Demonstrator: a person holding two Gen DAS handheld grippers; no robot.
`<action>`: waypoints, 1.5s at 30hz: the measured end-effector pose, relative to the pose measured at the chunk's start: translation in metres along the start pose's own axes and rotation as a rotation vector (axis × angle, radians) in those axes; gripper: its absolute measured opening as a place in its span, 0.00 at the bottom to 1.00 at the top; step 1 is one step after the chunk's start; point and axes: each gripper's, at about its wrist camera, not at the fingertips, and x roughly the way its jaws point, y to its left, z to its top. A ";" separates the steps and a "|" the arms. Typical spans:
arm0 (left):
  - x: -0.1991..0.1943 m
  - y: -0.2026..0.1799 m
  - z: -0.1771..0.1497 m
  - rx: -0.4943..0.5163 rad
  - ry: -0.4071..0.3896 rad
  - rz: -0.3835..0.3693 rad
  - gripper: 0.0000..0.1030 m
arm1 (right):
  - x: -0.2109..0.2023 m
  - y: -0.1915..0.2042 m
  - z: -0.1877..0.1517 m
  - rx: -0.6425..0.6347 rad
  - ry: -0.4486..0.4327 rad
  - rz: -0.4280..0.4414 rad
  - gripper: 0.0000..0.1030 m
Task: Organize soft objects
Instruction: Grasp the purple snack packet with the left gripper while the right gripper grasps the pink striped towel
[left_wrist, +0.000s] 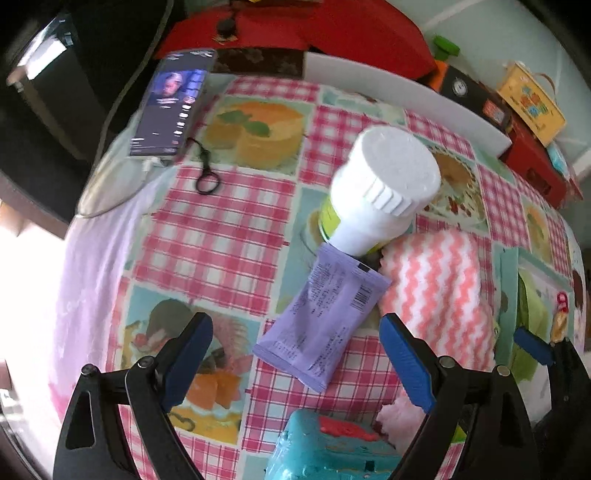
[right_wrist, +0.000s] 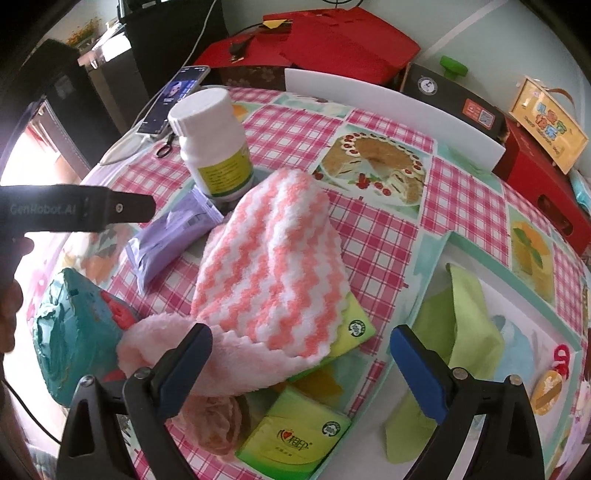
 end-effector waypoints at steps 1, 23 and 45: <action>0.004 0.000 0.002 0.012 0.021 -0.009 0.89 | 0.000 0.001 0.000 -0.003 0.000 0.006 0.94; 0.076 -0.031 0.039 0.221 0.287 0.063 0.80 | 0.007 0.000 0.000 0.002 -0.024 0.117 0.30; 0.002 -0.013 0.014 0.056 0.028 -0.048 0.45 | -0.003 -0.008 0.001 0.059 -0.067 0.238 0.07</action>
